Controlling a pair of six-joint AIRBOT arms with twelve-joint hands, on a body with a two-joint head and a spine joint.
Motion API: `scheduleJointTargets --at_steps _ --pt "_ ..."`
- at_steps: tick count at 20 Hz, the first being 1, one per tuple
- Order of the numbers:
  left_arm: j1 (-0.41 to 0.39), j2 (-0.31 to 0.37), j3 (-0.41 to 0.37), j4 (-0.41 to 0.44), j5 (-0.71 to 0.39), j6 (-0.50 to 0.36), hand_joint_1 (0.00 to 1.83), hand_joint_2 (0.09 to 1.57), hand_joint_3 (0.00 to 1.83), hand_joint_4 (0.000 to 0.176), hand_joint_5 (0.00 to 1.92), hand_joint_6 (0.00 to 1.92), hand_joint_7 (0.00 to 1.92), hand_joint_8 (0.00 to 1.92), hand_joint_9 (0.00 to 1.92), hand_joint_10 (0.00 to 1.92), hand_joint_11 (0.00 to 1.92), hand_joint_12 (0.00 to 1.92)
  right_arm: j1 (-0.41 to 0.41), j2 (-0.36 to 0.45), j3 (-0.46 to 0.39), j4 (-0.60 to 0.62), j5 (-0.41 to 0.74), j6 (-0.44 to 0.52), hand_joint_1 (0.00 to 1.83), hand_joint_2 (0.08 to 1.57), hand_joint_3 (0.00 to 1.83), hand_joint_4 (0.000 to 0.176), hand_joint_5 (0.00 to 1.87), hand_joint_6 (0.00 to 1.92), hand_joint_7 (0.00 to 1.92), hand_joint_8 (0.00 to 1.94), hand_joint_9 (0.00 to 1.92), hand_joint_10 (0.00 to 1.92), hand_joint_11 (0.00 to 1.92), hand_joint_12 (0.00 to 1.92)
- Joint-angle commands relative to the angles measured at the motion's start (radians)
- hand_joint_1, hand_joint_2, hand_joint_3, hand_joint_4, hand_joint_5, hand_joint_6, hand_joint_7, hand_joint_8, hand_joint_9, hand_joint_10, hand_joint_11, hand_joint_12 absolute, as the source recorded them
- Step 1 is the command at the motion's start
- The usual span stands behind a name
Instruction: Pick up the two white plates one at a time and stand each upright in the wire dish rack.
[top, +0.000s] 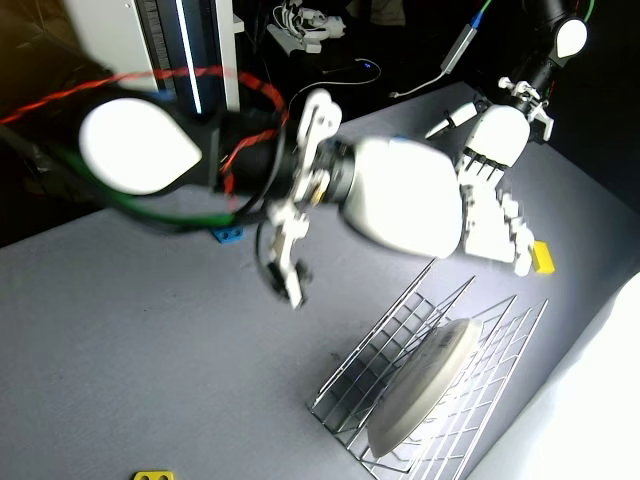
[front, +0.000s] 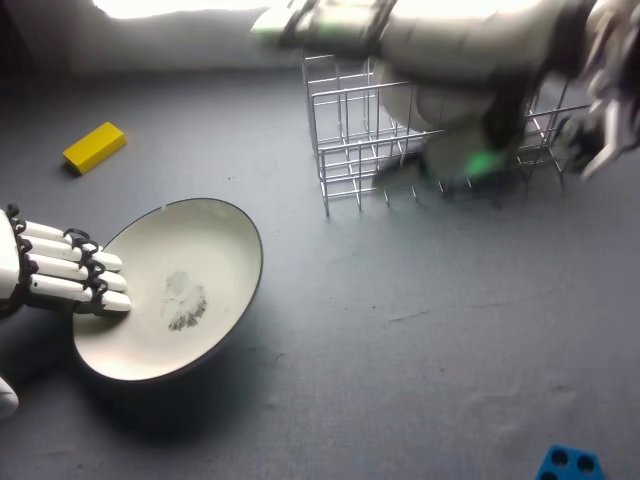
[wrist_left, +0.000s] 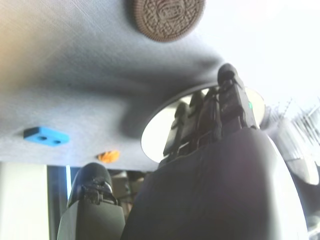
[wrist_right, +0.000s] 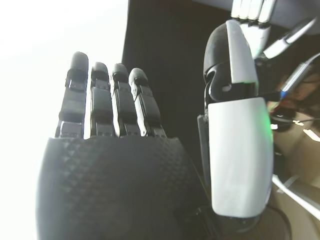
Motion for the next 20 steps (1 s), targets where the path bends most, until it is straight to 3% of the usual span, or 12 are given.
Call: scheduleJointTargets --at_steps 1,2,4,7,10,16,19,20 --pt "0.02 -0.015 0.001 0.033 -0.03 -0.009 0.0 1.06 0.0 0.0 0.07 0.01 0.03 0.01 0.0 0.0 0.0 0.0 0.001 -0.001 -0.01 0.064 0.086 -0.079 0.98 0.93 0.0 0.0 0.0 0.0 0.0 0.0 0.0 0.0 0.0 0.36" --pt "0.039 -0.02 0.005 0.021 -0.03 -0.019 0.0 1.06 0.0 0.0 0.07 0.01 0.03 0.01 0.0 0.0 0.0 0.0 -0.013 -0.015 -0.025 0.11 0.1 -0.174 0.99 0.91 0.0 0.0 0.0 0.0 0.0 0.0 0.0 0.0 0.0 0.39" --pt "0.08 -0.033 0.016 -0.014 -0.041 -0.05 0.0 1.07 0.0 0.0 0.06 0.0 0.02 0.0 0.0 0.0 0.0 0.0 -0.034 -0.049 -0.033 0.11 0.097 -0.214 1.09 0.9 0.0 0.0 0.0 0.0 0.0 0.0 0.0 0.0 0.0 0.27" --pt "0.127 -0.046 0.032 -0.058 -0.053 -0.083 0.0 1.06 0.0 0.0 0.07 0.01 0.03 0.01 0.01 0.0 0.0 0.0 -0.057 -0.092 -0.033 0.097 0.08 -0.27 1.02 0.9 0.0 0.0 0.0 0.0 0.0 0.0 0.0 0.0 0.0 0.21" --pt "0.19 -0.068 0.06 -0.108 -0.072 -0.133 0.0 1.06 0.0 0.0 0.06 0.0 0.02 0.0 0.0 0.0 0.0 0.0 -0.087 -0.156 -0.03 0.084 0.073 -0.375 1.01 0.86 0.0 0.0 0.0 0.0 0.0 0.0 0.0 0.0 0.0 0.27" --pt "0.209 -0.079 0.073 -0.123 -0.077 -0.169 0.0 1.06 0.0 0.0 0.05 0.0 0.0 0.0 0.0 0.0 0.0 0.0 -0.11 -0.236 0.001 0.084 0.043 -0.442 1.06 0.85 0.0 0.0 0.0 0.0 0.0 0.0 0.0 0.0 0.0 0.23" --pt "0.209 -0.08 0.074 -0.124 -0.076 -0.169 0.0 1.05 0.0 0.0 0.05 0.01 0.01 0.01 0.0 0.0 0.0 0.0 -0.124 -0.299 0.05 0.084 0.033 -0.468 1.09 0.89 0.0 0.0 0.0 0.0 0.0 0.0 0.0 0.0 0.0 0.04" --pt "0.209 -0.081 0.075 -0.124 -0.076 -0.169 0.0 1.05 0.0 0.0 0.05 0.0 0.0 0.0 0.0 0.0 0.0 0.0 -0.126 -0.311 0.06 0.084 0.033 -0.473 1.06 0.87 0.0 0.0 0.0 0.0 0.0 0.0 0.0 0.0 0.0 0.16"
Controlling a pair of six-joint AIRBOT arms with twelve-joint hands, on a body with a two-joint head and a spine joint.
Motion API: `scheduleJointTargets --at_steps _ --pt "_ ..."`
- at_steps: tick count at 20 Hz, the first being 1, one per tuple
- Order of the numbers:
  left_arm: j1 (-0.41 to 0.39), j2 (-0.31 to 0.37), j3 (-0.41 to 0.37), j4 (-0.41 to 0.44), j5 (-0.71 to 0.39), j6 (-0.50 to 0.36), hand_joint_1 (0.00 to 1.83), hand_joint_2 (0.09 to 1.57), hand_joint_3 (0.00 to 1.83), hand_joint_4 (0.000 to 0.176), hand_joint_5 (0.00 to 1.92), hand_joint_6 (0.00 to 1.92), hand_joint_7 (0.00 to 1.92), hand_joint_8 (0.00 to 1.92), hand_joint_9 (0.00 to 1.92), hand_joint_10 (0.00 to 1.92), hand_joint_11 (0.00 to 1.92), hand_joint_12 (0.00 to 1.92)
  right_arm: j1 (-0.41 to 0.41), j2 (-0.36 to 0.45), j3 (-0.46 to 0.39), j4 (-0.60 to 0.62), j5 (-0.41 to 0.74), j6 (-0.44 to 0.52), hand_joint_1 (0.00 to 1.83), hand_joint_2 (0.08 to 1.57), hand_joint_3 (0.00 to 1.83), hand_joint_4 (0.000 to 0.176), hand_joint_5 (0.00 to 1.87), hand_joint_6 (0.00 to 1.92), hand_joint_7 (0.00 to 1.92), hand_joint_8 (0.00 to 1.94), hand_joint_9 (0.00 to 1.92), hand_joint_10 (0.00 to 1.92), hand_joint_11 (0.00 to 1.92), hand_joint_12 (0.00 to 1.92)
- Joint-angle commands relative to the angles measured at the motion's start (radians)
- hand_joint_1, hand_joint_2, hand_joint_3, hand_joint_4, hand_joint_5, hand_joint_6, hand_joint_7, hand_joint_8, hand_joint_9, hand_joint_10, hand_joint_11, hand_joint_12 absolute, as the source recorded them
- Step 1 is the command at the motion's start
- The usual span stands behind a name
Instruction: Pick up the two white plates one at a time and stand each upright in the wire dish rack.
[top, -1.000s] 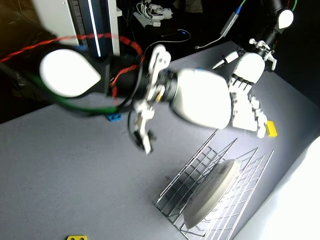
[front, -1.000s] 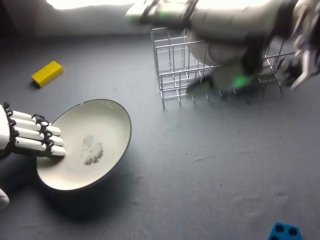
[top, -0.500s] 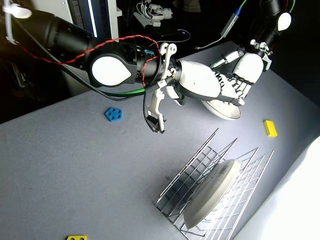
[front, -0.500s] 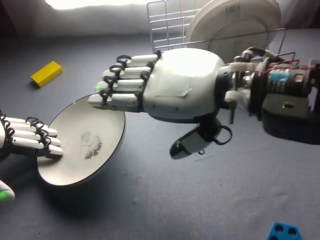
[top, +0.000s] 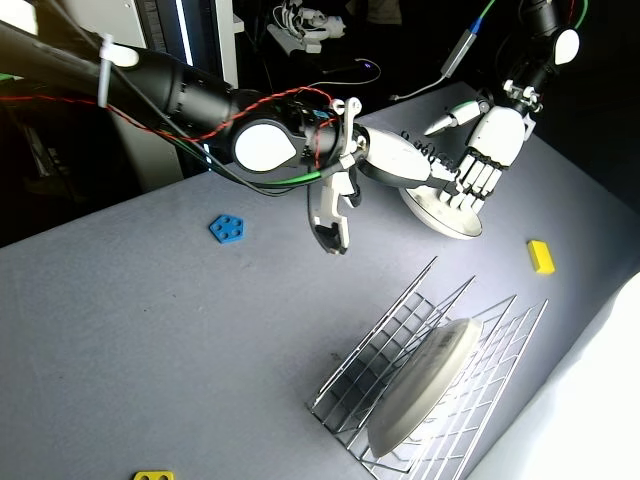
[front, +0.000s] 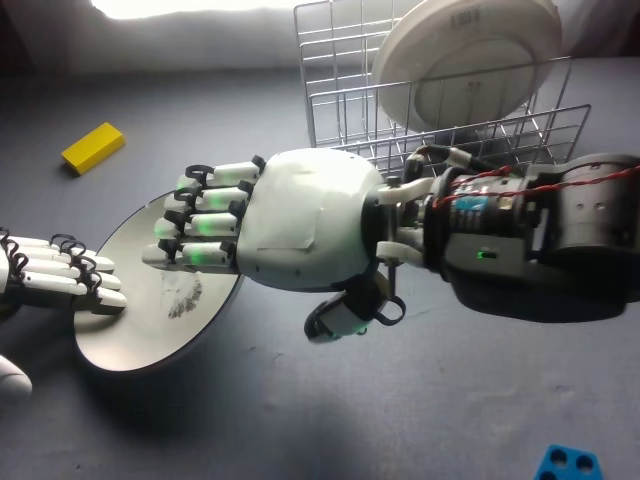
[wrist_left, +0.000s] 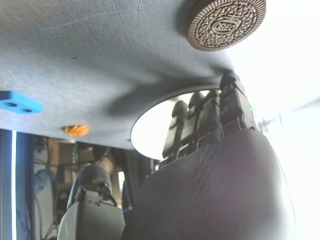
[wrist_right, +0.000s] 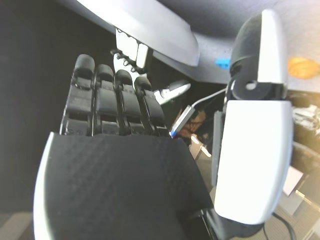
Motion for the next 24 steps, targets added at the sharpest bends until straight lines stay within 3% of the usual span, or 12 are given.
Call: scheduleJointTargets --at_steps 1,5,6,9,11,17,22,24 --pt "0.023 -0.032 -0.008 0.14 0.01 -0.031 0.0 1.04 0.0 0.0 0.05 0.0 0.0 0.0 0.0 0.0 0.0 0.0 0.003 -0.009 0.007 0.004 0.11 -0.005 1.03 0.88 0.01 0.0 0.0 0.0 0.0 0.0 0.0 0.0 0.0 0.13" --pt "0.023 -0.034 -0.006 0.136 0.011 -0.032 0.0 1.04 0.0 0.0 0.06 0.0 0.02 0.01 0.0 0.0 0.0 0.0 -0.004 -0.064 0.063 0.004 0.11 -0.007 1.03 0.88 0.0 0.0 0.0 0.0 0.0 0.0 0.0 0.0 0.01 0.02" --pt "0.023 -0.035 -0.006 0.136 0.011 -0.032 0.0 1.05 0.0 0.0 0.06 0.0 0.02 0.01 0.0 0.0 0.0 0.0 -0.007 -0.079 0.08 0.004 0.11 -0.008 1.06 0.82 0.02 0.0 0.0 0.0 0.0 0.0 0.0 0.0 0.0 0.26" --pt "0.023 -0.037 -0.005 0.135 0.012 -0.034 0.0 1.05 0.0 0.0 0.06 0.01 0.03 0.01 0.01 0.0 0.0 0.0 -0.011 -0.125 0.133 0.004 0.11 -0.013 1.04 0.88 0.02 0.0 0.0 0.0 0.0 0.0 0.0 0.0 0.0 0.14" --pt "0.023 -0.04 0.0 0.135 0.012 -0.039 0.0 1.06 0.0 0.0 0.04 0.0 0.01 0.0 0.0 0.0 0.0 0.0 -0.011 -0.152 0.162 0.004 0.12 -0.019 0.99 0.87 0.01 0.0 0.0 0.0 0.0 0.0 0.0 0.0 0.0 0.22" --pt "0.023 -0.05 0.013 0.132 0.01 -0.049 0.0 1.05 0.0 0.0 0.06 0.01 0.03 0.01 0.01 0.0 0.0 0.0 -0.005 -0.224 0.245 0.004 0.13 -0.041 1.08 0.9 0.0 0.0 0.0 0.0 0.0 0.0 0.0 0.0 0.01 0.03" --pt "0.023 -0.05 0.013 0.132 0.01 -0.05 0.0 1.05 0.0 0.0 0.06 0.01 0.01 0.0 0.0 0.0 0.0 0.0 0.009 -0.248 0.272 0.004 0.13 -0.04 0.98 0.94 0.01 0.0 0.0 0.0 0.0 0.0 0.0 0.0 0.0 0.24" --pt "0.022 -0.05 0.013 0.132 0.011 -0.05 0.0 1.05 0.0 0.0 0.06 0.01 0.02 0.01 0.0 0.0 0.0 0.0 0.014 -0.249 0.274 0.004 0.131 -0.04 0.97 0.98 0.02 0.0 0.0 0.0 0.0 0.0 0.0 0.0 0.0 0.08"
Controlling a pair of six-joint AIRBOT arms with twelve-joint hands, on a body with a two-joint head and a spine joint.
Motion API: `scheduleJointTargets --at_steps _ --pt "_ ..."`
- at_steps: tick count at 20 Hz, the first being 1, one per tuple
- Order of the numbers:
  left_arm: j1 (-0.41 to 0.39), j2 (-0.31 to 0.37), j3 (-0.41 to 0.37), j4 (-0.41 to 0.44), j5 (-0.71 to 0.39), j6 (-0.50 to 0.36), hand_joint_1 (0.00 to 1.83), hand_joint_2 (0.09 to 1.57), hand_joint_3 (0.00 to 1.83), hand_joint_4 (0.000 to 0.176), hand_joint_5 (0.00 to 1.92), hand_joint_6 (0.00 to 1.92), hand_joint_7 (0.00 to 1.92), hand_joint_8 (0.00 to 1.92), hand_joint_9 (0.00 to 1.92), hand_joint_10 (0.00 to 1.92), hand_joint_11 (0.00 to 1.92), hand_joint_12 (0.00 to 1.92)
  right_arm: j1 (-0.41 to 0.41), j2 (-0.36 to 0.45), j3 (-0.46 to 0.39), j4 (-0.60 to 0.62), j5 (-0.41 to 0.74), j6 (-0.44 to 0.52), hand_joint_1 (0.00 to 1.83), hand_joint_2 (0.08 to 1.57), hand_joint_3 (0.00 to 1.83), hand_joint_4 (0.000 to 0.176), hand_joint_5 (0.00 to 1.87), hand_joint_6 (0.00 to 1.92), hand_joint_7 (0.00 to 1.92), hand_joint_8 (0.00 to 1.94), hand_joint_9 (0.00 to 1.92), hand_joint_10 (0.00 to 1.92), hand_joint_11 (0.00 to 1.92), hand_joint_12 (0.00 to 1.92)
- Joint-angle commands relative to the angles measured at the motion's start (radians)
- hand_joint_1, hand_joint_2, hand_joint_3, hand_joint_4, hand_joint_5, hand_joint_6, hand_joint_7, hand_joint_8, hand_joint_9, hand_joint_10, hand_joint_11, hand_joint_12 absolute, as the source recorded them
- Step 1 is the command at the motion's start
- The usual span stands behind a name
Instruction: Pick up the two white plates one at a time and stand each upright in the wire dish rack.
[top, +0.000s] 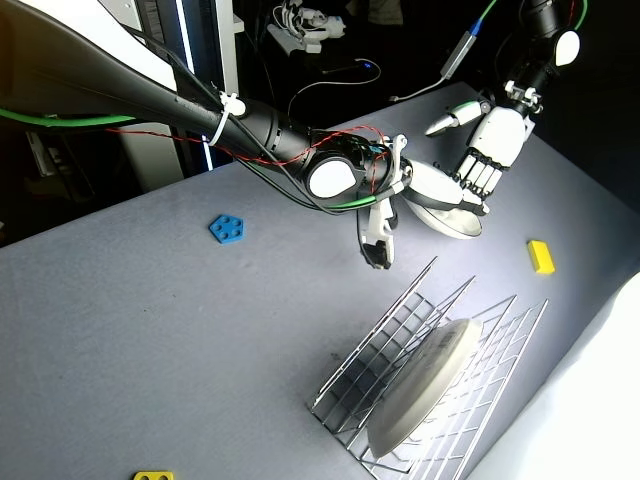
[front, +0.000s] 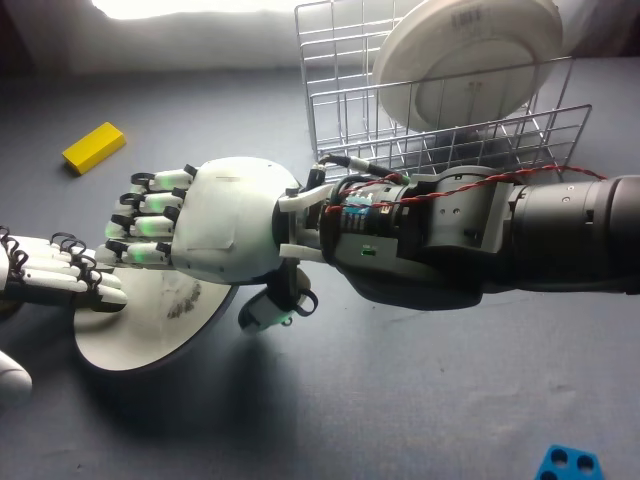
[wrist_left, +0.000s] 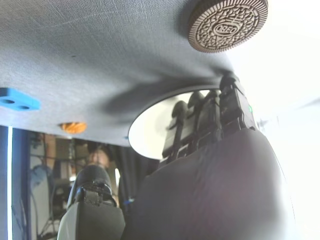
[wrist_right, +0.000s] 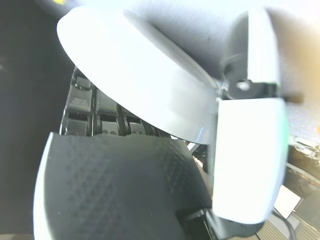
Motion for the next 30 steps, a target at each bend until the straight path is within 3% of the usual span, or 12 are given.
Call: scheduleJointTargets --at_steps 1,2,6,8,11,13,14,15,16,17,22,30 --pt "0.021 -0.034 -0.012 0.139 0.024 -0.029 0.0 1.05 0.0 0.0 0.05 0.01 0.02 0.0 0.0 0.0 0.0 0.0 0.016 0.0 0.001 0.004 0.115 -0.005 0.92 1.01 0.02 0.0 0.0 0.0 0.0 0.0 0.0 0.0 0.0 0.09" --pt "0.021 -0.034 -0.013 0.139 0.025 -0.029 0.0 1.05 0.0 0.0 0.05 0.0 0.01 0.0 0.0 0.0 0.0 0.0 0.017 0.0 0.004 0.004 0.115 -0.005 0.94 1.03 0.02 0.0 0.0 0.0 0.0 0.0 0.0 0.0 0.0 0.1" --pt "0.02 -0.034 -0.012 0.139 0.025 -0.029 0.0 1.06 0.0 0.0 0.05 0.01 0.02 0.01 0.0 0.0 0.0 0.0 0.018 0.0 0.009 0.004 0.118 -0.005 1.09 1.02 0.0 0.0 0.26 0.02 0.28 0.01 0.29 0.04 0.0 1.02" --pt "0.018 -0.034 -0.013 0.139 0.025 -0.029 0.0 1.06 0.0 0.0 0.07 0.01 0.03 0.01 0.01 0.0 0.0 0.0 0.023 -0.001 0.009 0.004 0.118 -0.004 1.11 1.03 0.0 0.0 0.41 0.04 0.42 0.02 0.43 0.06 0.01 1.22" --pt "0.018 -0.034 -0.013 0.139 0.025 -0.029 0.0 1.05 0.0 0.0 0.06 0.01 0.03 0.01 0.0 0.0 0.0 0.0 0.023 0.0 0.009 0.004 0.118 -0.004 1.15 1.05 0.0 0.0 0.6 0.05 0.63 0.03 0.62 0.09 0.18 1.23" --pt "0.018 -0.034 -0.013 0.139 0.026 -0.029 0.0 1.06 0.0 0.0 0.08 0.01 0.03 0.01 0.0 0.0 0.0 0.0 0.023 0.0 0.009 0.004 0.118 -0.004 1.25 1.04 0.0 0.0 0.89 0.02 0.98 0.02 0.98 0.07 0.57 1.09" --pt "0.018 -0.034 -0.012 0.139 0.026 -0.029 0.0 1.05 0.0 0.0 0.07 0.0 0.02 0.0 0.0 0.0 0.0 0.0 0.024 0.001 0.009 0.004 0.118 -0.004 1.25 1.08 0.0 0.0 0.95 0.78 1.14 0.54 1.1 0.05 0.68 1.07" --pt "0.018 -0.034 -0.012 0.139 0.026 -0.029 0.0 1.05 0.0 0.0 0.05 0.0 0.01 0.0 0.0 0.0 0.0 0.0 0.025 0.001 0.009 0.004 0.118 -0.004 1.24 1.09 0.0 0.0 0.93 0.98 1.13 0.74 1.16 0.05 0.75 1.03" --pt "0.018 -0.034 -0.012 0.139 0.026 -0.029 0.0 1.05 0.0 0.0 0.06 0.0 0.02 0.0 0.0 0.0 0.0 0.0 0.026 0.001 0.009 0.004 0.118 -0.004 1.36 1.07 0.0 0.0 0.95 0.93 1.11 0.73 1.1 0.77 0.87 0.96" --pt "0.018 -0.034 -0.012 0.139 0.026 -0.029 0.0 1.06 0.0 0.0 0.05 0.0 0.01 0.0 0.0 0.0 0.0 0.0 0.028 0.001 0.009 0.004 0.118 -0.004 1.39 1.05 0.0 0.0 0.99 0.87 1.13 0.7 1.11 0.87 0.93 0.93" --pt "-0.01 -0.034 -0.002 0.139 0.027 -0.029 0.0 1.06 0.0 0.0 0.08 0.01 0.03 0.01 0.0 0.0 0.0 0.0 0.037 0.027 -0.014 0.004 0.117 0.002 1.4 1.03 0.0 0.0 1.05 0.77 1.17 0.68 1.19 0.74 1.07 0.83" --pt "-0.208 -0.016 0.047 0.114 0.03 -0.03 0.0 1.07 0.01 0.0 0.06 0.0 0.02 0.0 0.0 0.0 0.0 0.0 0.08 0.143 -0.164 0.005 0.092 0.027 1.4 1.03 0.0 0.0 1.06 0.78 1.18 0.64 1.17 0.77 1.03 0.83"
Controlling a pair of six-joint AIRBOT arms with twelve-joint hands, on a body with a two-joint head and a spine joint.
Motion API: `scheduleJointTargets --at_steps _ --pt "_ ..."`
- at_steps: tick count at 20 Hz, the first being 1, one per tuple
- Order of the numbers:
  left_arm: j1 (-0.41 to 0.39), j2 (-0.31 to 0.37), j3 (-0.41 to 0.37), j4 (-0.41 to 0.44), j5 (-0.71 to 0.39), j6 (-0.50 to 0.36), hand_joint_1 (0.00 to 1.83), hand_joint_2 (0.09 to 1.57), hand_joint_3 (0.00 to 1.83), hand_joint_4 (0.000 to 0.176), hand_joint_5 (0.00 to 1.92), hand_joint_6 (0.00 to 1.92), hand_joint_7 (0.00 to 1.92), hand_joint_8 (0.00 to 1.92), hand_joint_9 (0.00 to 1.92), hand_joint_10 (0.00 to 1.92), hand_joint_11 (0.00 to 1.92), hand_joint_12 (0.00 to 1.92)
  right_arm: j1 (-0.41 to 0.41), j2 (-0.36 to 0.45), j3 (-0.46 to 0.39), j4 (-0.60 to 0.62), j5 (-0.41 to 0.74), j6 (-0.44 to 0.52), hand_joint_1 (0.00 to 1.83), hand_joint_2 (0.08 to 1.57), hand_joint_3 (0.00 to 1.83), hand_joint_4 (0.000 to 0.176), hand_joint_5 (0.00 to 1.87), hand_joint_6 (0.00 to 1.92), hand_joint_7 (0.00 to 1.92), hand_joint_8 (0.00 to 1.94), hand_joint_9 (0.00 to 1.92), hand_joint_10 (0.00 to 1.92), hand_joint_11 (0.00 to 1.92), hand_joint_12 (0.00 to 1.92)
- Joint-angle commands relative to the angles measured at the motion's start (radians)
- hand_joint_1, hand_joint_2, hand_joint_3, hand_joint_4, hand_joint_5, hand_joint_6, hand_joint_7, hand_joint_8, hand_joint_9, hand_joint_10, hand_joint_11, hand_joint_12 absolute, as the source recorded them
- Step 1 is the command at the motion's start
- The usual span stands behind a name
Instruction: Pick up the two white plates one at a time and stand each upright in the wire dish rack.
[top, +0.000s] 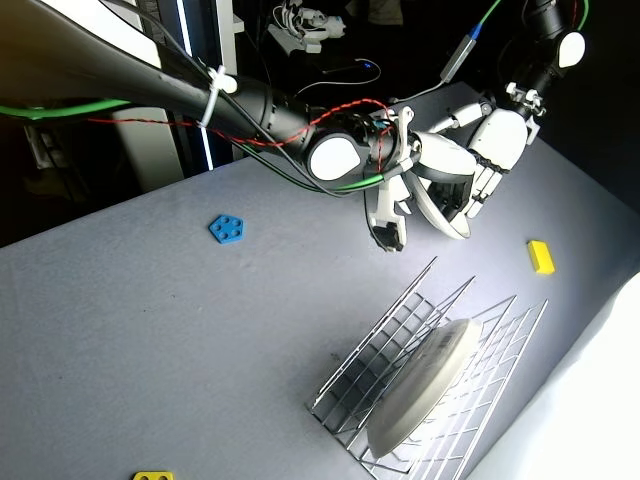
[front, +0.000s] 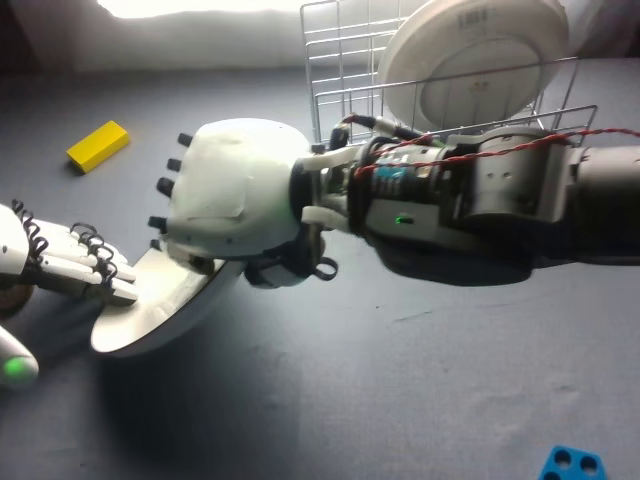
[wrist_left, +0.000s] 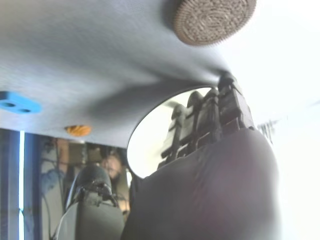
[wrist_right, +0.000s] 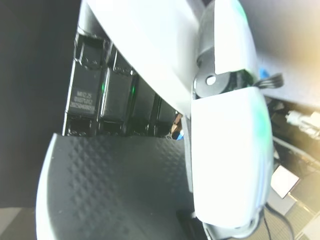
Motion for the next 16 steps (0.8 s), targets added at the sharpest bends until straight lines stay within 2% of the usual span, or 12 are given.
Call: scheduleJointTargets --at_steps 1,4,7,10,11,12,16 --pt "-0.026 0.003 0.021 -0.049 0.007 -0.003 0.0 1.07 0.01 0.0 0.06 0.0 0.01 0.0 0.0 0.0 0.0 0.0 0.021 0.018 -0.017 0.005 0.09 0.001 1.4 1.02 0.0 0.0 1.06 0.77 1.19 0.63 1.18 0.74 1.05 0.81" --pt "-0.085 0.008 0.037 -0.049 0.018 0.008 0.0 1.06 0.0 0.0 0.05 0.0 0.01 0.0 0.0 0.0 0.0 0.0 0.041 0.059 -0.064 0.006 0.072 0.007 1.4 1.02 0.0 0.0 1.08 0.74 1.22 0.58 1.2 0.72 1.06 0.81" --pt "-0.119 0.014 0.039 -0.049 0.025 0.027 0.0 1.06 0.0 0.0 0.05 0.0 0.01 0.0 0.0 0.0 0.0 0.0 0.068 0.094 -0.099 0.043 0.046 0.011 1.4 1.03 0.0 0.0 1.05 0.78 1.18 0.65 1.18 0.76 1.03 0.83" --pt "-0.133 0.02 0.036 -0.054 0.031 0.048 0.0 1.05 0.0 0.0 0.06 0.0 0.01 0.0 0.0 0.0 0.0 0.0 0.088 0.123 -0.128 0.086 0.026 0.014 1.41 1.0 0.0 0.0 1.12 0.66 1.26 0.54 1.25 0.61 1.1 0.75" --pt "-0.138 0.022 0.035 -0.057 0.031 0.055 0.0 1.06 0.0 0.0 0.06 0.0 0.01 0.0 0.0 0.0 0.0 0.0 0.093 0.133 -0.14 0.087 0.024 0.021 1.4 1.02 0.0 0.0 1.07 0.76 1.2 0.63 1.19 0.72 1.04 0.79" --pt "-0.144 0.024 0.032 -0.058 0.031 0.061 0.0 1.06 0.0 0.0 0.06 0.0 0.02 0.0 0.0 0.0 0.0 0.0 0.098 0.142 -0.148 0.087 0.022 0.032 1.4 1.03 0.0 0.0 1.05 0.78 1.18 0.66 1.17 0.77 1.02 0.84" --pt "-0.165 0.034 0.009 -0.06 0.031 0.104 0.0 1.06 0.0 0.0 0.05 0.0 0.02 0.0 0.0 0.0 0.0 0.0 0.136 0.166 -0.158 0.087 -0.021 0.145 1.4 1.02 0.0 0.0 1.08 0.77 1.2 0.6 1.17 0.76 1.03 0.84"
